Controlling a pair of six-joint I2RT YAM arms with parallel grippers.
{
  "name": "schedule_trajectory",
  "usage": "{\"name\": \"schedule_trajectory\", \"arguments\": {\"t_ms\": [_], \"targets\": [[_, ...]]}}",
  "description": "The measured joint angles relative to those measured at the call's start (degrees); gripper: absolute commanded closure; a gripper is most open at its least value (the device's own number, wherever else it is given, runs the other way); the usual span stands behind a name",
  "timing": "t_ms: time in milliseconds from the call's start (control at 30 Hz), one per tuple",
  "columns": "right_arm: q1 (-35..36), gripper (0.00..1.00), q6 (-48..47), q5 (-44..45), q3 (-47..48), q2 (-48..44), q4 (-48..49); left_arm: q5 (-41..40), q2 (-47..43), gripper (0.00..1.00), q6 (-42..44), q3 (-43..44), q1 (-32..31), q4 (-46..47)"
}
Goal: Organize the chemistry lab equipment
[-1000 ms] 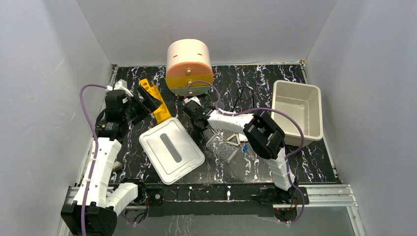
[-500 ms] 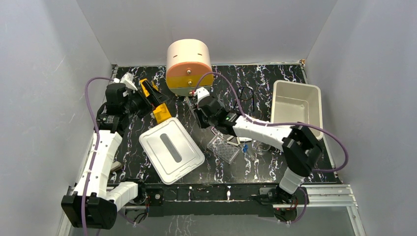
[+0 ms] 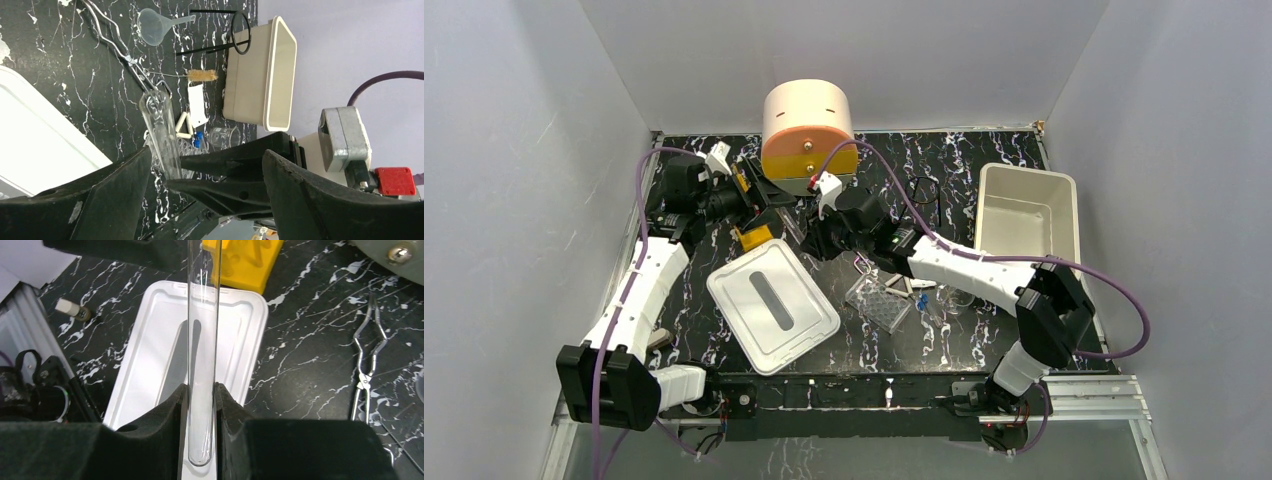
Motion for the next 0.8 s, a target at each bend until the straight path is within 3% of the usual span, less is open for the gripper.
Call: {"name": "schedule_trajectory", "arguments": {"t_ms": [500, 800], "targets": [[-1.8, 0.79, -2.6, -8.7, 0.0, -2.9, -0.5, 1.0, 3.9, 0.44, -1.9, 2.3, 0.0, -3.7], [-1.9, 0.79, -2.9, -10.4, 0.4, -2.9, -4.0, 1.0, 4.1, 0.66, -1.9, 2.8, 0.0, -3.5]]}}
